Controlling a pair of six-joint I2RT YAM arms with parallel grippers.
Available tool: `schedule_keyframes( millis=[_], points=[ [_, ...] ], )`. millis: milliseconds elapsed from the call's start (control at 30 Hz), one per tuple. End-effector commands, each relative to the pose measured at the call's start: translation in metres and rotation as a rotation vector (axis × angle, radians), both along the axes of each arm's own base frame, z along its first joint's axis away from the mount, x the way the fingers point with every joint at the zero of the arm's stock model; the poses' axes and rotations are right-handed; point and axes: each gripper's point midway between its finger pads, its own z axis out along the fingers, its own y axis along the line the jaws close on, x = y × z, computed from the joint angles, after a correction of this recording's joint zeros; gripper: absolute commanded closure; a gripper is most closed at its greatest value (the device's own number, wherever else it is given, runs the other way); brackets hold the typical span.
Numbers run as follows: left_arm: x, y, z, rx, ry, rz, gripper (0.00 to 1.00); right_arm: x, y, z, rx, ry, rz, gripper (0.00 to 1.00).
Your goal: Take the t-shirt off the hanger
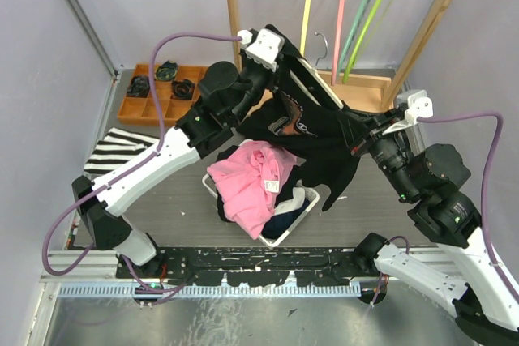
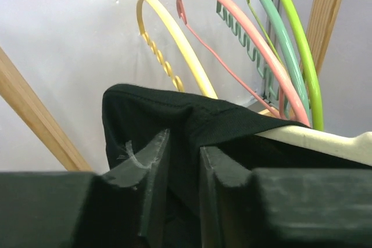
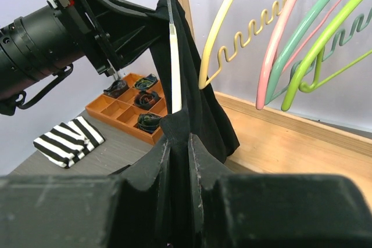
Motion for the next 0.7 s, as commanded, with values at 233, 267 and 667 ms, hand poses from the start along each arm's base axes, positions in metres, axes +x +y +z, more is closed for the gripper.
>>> schedule_keyframes(
  millis=[233, 267, 667],
  points=[
    [-0.046, -0.018, 0.037, -0.041, -0.026, -0.277, 1.00, 0.000, -0.003, 0.038, 0.095, -0.093, -0.013, 0.99],
    [-0.055, -0.022, 0.037, -0.039, -0.012, -0.328, 1.00, 0.002, -0.002, 0.037, 0.091, -0.090, -0.020, 0.99],
    [-0.125, -0.063, 0.012, 0.036, 0.133, -0.612, 1.00, 0.018, 0.003, 0.031, 0.102, -0.070, -0.057, 0.99]
  ],
)
